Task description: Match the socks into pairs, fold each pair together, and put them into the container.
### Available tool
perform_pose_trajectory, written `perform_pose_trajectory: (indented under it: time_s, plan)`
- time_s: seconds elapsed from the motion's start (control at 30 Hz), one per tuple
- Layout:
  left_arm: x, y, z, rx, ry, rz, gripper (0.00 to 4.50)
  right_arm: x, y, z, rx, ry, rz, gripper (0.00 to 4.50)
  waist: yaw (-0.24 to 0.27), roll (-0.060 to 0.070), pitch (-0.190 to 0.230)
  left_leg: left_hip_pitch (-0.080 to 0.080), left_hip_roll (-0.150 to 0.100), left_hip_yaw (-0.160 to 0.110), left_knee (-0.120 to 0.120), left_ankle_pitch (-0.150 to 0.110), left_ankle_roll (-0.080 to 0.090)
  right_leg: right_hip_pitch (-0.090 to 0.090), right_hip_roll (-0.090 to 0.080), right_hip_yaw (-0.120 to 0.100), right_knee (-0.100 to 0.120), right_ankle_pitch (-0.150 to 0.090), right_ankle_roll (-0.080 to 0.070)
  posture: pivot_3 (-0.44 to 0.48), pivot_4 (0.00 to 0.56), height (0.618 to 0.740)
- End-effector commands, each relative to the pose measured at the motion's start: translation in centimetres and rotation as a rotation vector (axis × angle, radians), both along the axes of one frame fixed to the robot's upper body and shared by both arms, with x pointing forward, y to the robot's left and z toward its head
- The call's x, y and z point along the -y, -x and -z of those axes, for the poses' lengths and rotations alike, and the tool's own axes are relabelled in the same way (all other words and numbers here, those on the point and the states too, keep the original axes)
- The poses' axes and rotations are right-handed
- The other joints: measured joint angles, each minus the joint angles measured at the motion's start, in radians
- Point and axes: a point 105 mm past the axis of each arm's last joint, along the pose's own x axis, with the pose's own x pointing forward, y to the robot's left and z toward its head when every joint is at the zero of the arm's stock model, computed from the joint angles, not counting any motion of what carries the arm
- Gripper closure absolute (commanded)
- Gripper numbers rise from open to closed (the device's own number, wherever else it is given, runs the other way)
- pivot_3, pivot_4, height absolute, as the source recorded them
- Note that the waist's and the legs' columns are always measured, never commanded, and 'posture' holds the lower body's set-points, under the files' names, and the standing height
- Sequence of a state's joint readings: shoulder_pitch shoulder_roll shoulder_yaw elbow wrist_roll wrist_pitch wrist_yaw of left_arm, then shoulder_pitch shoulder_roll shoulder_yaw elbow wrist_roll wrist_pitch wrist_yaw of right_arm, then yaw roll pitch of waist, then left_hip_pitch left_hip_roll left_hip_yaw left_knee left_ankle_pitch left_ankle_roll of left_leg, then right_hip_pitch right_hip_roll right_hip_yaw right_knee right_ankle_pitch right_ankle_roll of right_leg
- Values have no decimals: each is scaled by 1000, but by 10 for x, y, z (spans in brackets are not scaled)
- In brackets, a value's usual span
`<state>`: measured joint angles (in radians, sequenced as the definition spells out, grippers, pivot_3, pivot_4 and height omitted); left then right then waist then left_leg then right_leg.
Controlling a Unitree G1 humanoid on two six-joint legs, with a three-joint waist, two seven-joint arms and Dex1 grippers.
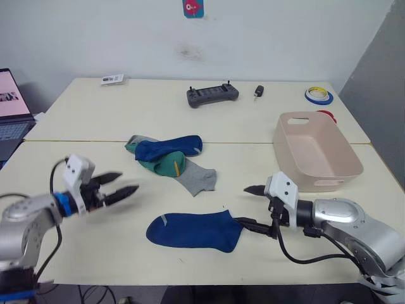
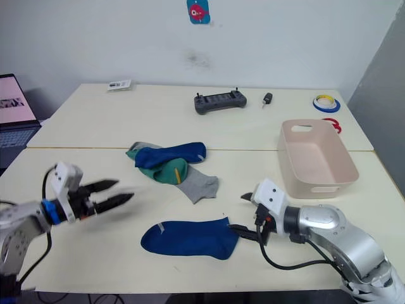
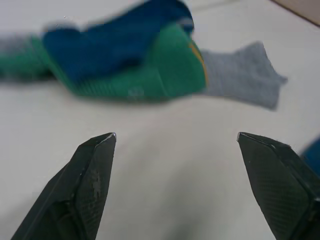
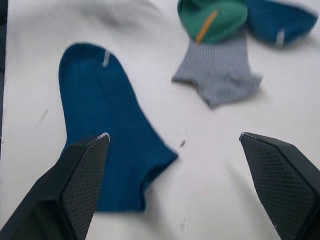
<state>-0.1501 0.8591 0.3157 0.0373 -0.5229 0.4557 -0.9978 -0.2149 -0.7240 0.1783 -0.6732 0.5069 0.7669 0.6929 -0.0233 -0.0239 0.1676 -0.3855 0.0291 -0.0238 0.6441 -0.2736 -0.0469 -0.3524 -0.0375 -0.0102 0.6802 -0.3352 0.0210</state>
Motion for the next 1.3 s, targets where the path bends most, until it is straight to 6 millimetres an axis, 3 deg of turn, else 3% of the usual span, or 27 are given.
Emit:
perform_pose_trajectory:
  time_s: [0.03, 0.17, 0.47, 0.87, 1.03, 1.3]
  plan:
    - [12, -18, -19, 111, -79, 52, 451, -9, -1, -17, 89, -12, -41, 0, -1, 0, 0, -1, 0, 0, 0, 0, 0, -1, 0, 0, 0, 0, 0, 0, 150, 740]
    - [25, -36, -27, 210, -187, 99, 451, -19, -1, -27, 118, -26, -61, 0, -2, -1, 0, -4, 1, -1, 1, 0, 0, -2, 0, 0, 0, 0, 0, 0, 150, 740]
    - [19, -65, -16, 318, -349, 77, 451, -25, 1, -28, 124, -26, -77, 0, -3, 0, 0, -6, 1, -1, 2, 0, 0, -4, 0, -1, 1, 0, 0, 0, 150, 740]
    - [14, -77, -8, 343, -393, 59, 451, -26, 5, -26, 118, -12, -85, 0, -4, -1, 0, -7, 1, -1, 2, 0, 0, -5, 0, -2, 2, 0, 0, 0, 150, 740]
    - [15, -79, 1, 314, -416, 60, 1639, -27, 5, -26, 117, -14, -87, 0, -3, -1, 0, -7, 1, -1, 3, 0, 0, -5, 0, -2, 2, 0, 0, 0, 150, 740]
    - [21, -84, -1, 325, -392, 55, 4165, -27, 6, -26, 116, -12, -88, 0, -4, -1, 0, -7, 1, -1, 3, 0, 0, -4, 1, -2, 2, 0, 0, 0, 150, 740]
